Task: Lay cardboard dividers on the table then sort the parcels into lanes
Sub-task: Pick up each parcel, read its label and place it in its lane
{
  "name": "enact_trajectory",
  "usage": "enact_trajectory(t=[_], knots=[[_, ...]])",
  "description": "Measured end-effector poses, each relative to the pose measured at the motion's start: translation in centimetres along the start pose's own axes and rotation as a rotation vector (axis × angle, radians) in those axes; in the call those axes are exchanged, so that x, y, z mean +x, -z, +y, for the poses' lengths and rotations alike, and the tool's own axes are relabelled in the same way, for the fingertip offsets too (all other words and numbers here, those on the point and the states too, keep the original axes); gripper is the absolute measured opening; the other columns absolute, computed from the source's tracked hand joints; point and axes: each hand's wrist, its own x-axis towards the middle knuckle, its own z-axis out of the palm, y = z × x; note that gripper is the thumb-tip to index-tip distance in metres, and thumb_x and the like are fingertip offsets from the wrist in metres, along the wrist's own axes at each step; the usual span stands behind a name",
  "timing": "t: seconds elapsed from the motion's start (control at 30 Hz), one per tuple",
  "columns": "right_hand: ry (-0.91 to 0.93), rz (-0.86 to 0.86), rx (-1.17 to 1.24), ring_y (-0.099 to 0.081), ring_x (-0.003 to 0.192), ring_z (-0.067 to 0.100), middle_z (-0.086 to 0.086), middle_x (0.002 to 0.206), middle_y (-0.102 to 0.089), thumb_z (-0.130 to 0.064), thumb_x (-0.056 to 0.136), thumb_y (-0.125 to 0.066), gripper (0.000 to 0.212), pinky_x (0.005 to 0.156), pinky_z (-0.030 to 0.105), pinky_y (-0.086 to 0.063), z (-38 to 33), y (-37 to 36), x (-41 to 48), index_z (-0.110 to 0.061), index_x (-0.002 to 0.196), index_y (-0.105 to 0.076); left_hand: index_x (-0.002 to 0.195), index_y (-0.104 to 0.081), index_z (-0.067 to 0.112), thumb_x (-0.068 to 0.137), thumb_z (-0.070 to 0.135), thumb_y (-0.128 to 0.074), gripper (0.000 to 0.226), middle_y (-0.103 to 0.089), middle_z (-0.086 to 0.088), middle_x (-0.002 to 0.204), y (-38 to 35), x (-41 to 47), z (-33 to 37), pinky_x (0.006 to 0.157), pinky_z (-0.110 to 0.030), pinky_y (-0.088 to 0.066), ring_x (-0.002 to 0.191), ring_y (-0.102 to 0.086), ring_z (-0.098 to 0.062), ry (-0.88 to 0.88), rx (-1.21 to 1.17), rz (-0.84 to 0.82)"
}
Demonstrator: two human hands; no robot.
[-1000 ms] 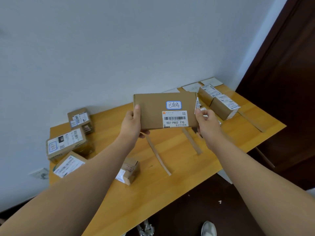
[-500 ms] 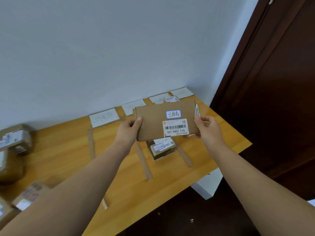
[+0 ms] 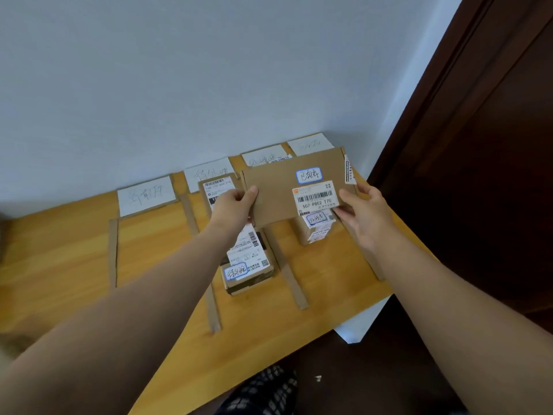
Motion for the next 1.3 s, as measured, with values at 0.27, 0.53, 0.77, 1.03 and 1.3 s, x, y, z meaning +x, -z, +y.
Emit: enact_trajectory(t=[0.27,0.53,0.77,1.03,1.3], knots=[[-0.11,0.037,0.042,-0.07,0.093,0.023,0.016,0.108,-0.069,-0.003,0.09,-0.063,0.042,0.078,0.033,-0.059,-0.9,1.2,7.4,-0.012,0.127,-0.043,0.107,-0.063,0.006,0.095,0.037,-0.054,0.034,-0.069,-0.011,0.099,-4.7,5.6,0.6,0.078,-0.035,-0.059,0.087,-0.069,-0.024,0.06,0.115,-0.086],[-0.093,0.087,-0.069,-0.069,0.082,0.018,0.009,0.093,-0.067,-0.003,0.092,-0.06,0.039,0.078,0.032,-0.056,-5.3,4.5,16.8,-0.008,0.128,-0.045,0.121,-0.056,0.015,0.098,0.038,-0.047,0.033,-0.065,0.0,0.105,-9.9,10.3,2.5,0.086,-0.036,-0.054,0.093,-0.063,-0.017,0.004,0.325,-0.014],[-0.15,0.121,-0.166,-0.067,0.086,0.02,0.015,0.108,-0.063,-0.004,0.094,-0.057,0.035,0.064,0.025,-0.055,-5.7,7.8,25.1,-0.01,0.126,-0.044,0.124,-0.055,0.015,0.099,0.027,-0.046,0.029,-0.06,0.0,0.113,-17.0,14.2,4.8,0.074,-0.024,-0.045,0.098,-0.057,-0.015,-0.014,0.42,0.019],[-0.185,0.178,-0.235,-0.065,0.1,0.027,0.017,0.122,-0.061,-0.005,0.095,-0.053,0.04,0.078,0.03,-0.056,-3.7,9.0,31.9,-0.01,0.133,-0.044,0.12,-0.059,0.014,0.098,0.022,-0.047,0.026,-0.059,0.003,0.108,-22.3,17.9,5.2,0.082,-0.025,-0.041,0.098,-0.053,-0.012,-0.023,0.533,0.021],[-0.248,0.16,-0.192,-0.063,0.095,0.023,0.016,0.121,-0.061,-0.005,0.096,-0.05,0.039,0.08,0.032,-0.055,-1.5,9.1,36.6,-0.009,0.135,-0.045,0.122,-0.059,0.014,0.098,0.024,-0.049,0.028,-0.059,0.003,0.109,-23.6,21.3,4.3,0.083,-0.025,-0.041,0.097,-0.053,-0.011,0.024,0.587,0.038]])
